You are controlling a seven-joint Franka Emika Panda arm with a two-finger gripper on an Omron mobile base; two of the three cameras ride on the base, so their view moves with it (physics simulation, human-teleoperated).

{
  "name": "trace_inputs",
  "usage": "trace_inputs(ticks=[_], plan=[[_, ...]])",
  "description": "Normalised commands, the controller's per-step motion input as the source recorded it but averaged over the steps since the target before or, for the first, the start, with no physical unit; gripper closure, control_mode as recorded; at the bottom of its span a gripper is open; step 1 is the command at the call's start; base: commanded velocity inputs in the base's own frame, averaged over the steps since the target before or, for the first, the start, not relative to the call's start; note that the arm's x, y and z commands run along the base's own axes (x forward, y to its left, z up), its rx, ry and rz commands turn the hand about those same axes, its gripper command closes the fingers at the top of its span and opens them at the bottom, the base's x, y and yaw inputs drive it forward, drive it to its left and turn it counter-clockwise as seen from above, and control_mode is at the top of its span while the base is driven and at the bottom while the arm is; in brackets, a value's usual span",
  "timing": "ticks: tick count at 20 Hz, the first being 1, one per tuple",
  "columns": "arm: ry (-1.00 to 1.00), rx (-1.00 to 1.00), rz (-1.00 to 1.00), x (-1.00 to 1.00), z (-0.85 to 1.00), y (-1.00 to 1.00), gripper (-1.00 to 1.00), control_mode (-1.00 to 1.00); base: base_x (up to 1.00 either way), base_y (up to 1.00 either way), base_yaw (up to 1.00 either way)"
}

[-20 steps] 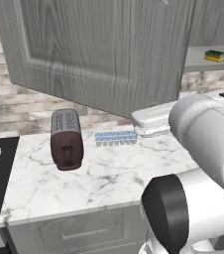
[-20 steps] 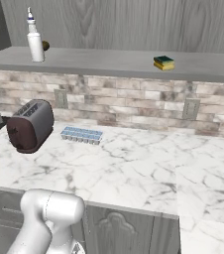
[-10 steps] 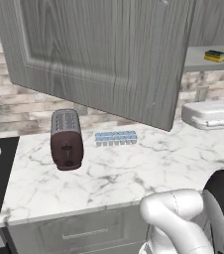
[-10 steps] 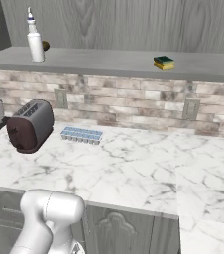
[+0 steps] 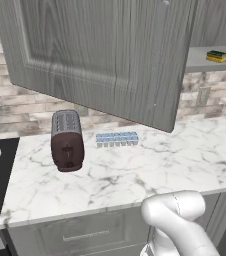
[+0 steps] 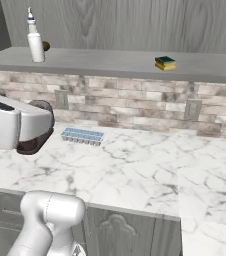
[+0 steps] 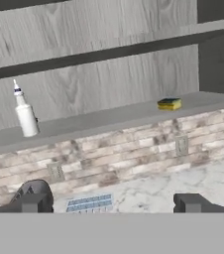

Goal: Pick the spray and sponge from the cabinet and place them on the counter.

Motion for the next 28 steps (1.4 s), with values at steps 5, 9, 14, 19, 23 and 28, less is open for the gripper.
trace_inputs(ticks=[5,9,14,19,23,28], plan=[[0.14,0.23,-0.02,0.04,0.02,-0.58,-1.00,-1.00,0.00,0.00,0.00],[0.15,0.22,0.01,0.15,-0.13,-0.13,-1.00,-1.00,0.00,0.00,0.00],[0.08,0.27,0.08,0.24,-0.37,0.00,-1.00,-1.00,0.00,0.00,0.00],[0.00,0.41,0.03,0.24,-0.24,0.00,-1.00,-1.00,0.00,0.00,0.00],[0.00,0.38,0.01,0.34,-0.05,0.27,-1.00,-1.00,0.00,0.00,0.00],[0.00,0.27,0.00,0.55,0.09,0.50,-1.00,-1.00,0.00,0.00,0.00]])
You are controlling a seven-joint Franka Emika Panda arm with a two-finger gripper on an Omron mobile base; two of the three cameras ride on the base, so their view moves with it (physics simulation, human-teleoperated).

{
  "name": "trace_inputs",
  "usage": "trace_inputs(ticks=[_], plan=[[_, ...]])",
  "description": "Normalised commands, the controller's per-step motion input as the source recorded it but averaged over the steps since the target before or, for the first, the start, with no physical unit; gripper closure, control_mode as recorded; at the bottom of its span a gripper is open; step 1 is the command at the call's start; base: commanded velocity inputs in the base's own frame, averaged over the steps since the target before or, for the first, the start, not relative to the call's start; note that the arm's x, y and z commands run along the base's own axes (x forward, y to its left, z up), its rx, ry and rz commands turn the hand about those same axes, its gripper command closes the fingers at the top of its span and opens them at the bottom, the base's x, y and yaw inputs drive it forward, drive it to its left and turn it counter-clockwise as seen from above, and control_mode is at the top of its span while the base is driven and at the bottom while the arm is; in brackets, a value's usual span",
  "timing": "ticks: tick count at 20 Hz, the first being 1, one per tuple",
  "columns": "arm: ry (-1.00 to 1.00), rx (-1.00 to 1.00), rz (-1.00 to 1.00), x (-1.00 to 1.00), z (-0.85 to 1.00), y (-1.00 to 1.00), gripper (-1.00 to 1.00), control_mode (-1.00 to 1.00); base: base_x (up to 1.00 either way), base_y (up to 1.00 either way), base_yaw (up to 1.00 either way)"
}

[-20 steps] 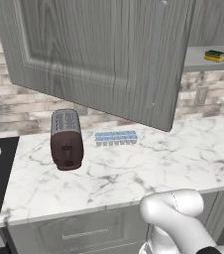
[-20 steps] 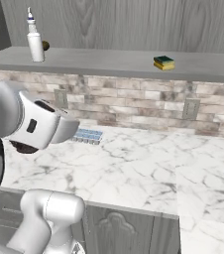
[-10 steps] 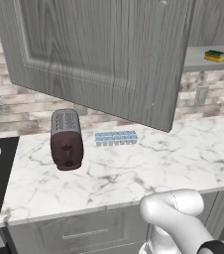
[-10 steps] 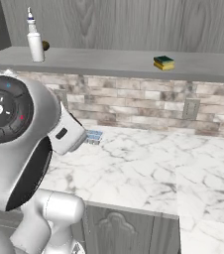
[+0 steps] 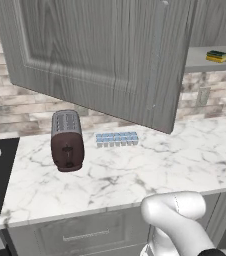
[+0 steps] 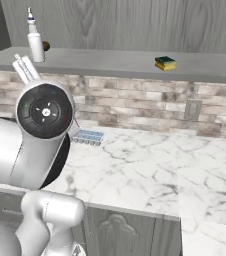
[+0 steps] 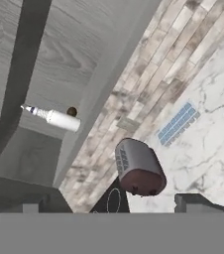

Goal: Pick the spray and sponge from the cabinet and place them on the counter.

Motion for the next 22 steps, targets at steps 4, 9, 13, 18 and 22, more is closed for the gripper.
trace_inputs(ticks=[4,9,13,18,22], plan=[[0.05,0.20,0.02,0.69,0.05,0.24,-1.00,-1.00,0.00,0.00,0.00],[0.09,0.25,0.11,0.64,0.00,0.00,-1.00,-1.00,0.00,0.00,0.00],[0.09,0.26,0.14,0.54,0.16,0.08,-1.00,-1.00,0.00,0.00,0.00],[0.06,0.18,0.14,0.40,0.40,0.18,-1.00,-1.00,0.00,0.00,0.00],[0.07,0.12,0.13,0.38,0.27,0.20,-1.00,-1.00,0.00,0.00,0.00]])
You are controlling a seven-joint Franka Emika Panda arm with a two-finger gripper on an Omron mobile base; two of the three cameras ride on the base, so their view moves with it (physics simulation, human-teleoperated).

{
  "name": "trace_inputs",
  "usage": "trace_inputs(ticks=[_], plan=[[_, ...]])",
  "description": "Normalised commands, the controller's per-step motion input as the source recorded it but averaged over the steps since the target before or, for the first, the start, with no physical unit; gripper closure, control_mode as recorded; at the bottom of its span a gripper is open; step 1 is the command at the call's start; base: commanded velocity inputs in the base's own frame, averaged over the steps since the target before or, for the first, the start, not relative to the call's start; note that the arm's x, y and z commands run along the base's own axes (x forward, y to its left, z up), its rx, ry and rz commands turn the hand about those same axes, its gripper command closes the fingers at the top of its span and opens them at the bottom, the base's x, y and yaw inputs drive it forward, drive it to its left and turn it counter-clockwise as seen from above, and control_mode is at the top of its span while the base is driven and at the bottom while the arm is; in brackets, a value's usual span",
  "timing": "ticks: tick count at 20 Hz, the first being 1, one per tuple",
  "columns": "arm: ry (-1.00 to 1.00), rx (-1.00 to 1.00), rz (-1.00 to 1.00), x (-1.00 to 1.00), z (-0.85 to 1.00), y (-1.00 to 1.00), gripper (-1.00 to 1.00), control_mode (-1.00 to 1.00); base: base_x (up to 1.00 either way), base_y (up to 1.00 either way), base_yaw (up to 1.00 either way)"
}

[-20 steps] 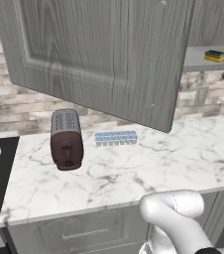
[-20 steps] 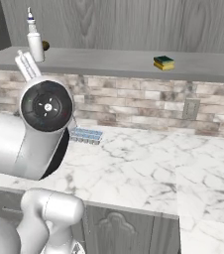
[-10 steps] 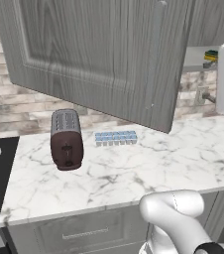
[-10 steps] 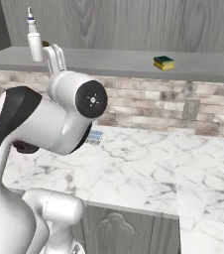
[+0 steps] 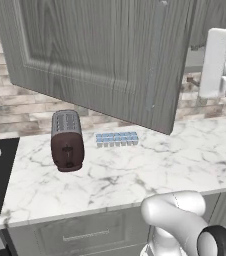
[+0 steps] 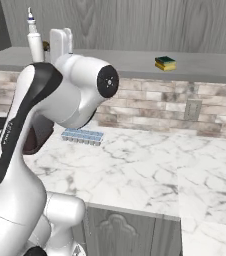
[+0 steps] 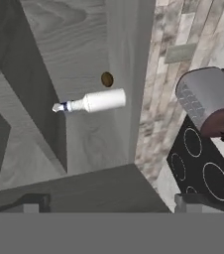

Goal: Pick the spray and sponge from the cabinet and place them on the counter.

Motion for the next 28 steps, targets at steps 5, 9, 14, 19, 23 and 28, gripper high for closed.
trace_inputs(ticks=[5,9,14,19,23,28], plan=[[0.09,0.06,0.14,0.39,0.06,0.35,-1.00,-1.00,0.00,0.00,0.00],[0.03,0.00,0.12,0.10,0.00,0.47,-1.00,-1.00,0.00,0.00,0.00],[0.02,0.00,0.11,0.00,0.02,0.55,-1.00,-1.00,0.00,0.00,0.00],[0.02,0.00,0.10,0.00,0.03,0.61,-1.00,-1.00,0.00,0.00,0.00],[0.03,0.00,0.09,0.00,0.01,0.67,-1.00,-1.00,0.00,0.00,0.00],[0.01,0.00,0.09,-0.15,0.08,0.69,-1.00,-1.00,0.00,0.00,0.00]])
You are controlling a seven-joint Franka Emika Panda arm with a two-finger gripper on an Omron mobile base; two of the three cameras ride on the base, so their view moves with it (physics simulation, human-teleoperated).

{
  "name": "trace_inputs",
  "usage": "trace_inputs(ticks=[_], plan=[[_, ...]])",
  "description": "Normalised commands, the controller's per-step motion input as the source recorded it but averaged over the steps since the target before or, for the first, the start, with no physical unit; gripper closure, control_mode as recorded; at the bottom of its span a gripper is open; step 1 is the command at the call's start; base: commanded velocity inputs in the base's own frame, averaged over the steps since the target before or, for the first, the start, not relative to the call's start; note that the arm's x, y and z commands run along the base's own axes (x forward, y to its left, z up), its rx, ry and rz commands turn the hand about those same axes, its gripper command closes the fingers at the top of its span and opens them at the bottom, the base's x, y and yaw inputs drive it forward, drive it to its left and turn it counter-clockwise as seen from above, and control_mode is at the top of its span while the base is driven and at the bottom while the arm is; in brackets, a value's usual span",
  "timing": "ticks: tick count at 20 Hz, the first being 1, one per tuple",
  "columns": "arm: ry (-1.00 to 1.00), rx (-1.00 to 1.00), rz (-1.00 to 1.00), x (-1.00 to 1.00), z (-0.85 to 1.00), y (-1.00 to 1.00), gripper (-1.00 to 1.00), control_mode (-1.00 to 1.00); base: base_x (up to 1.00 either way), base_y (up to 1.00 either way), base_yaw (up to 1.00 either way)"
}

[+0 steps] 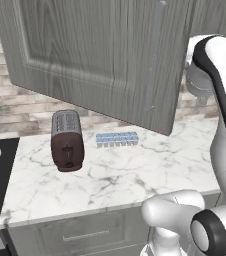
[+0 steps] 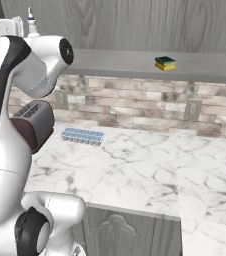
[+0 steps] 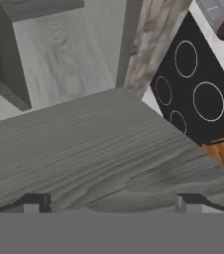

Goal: Pick the spray and sponge from the cabinet and place them on the counter.

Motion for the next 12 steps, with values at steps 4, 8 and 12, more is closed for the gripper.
trace_inputs(ticks=[4,8,12], plan=[[0.00,0.00,0.09,-0.48,0.16,0.65,-1.00,-1.00,0.00,0.00,0.00],[0.00,0.01,0.09,-0.47,0.11,0.69,-1.00,-1.00,0.00,0.00,0.00],[0.00,0.01,0.10,-0.36,0.04,0.75,-1.00,-1.00,0.00,0.00,0.00]])
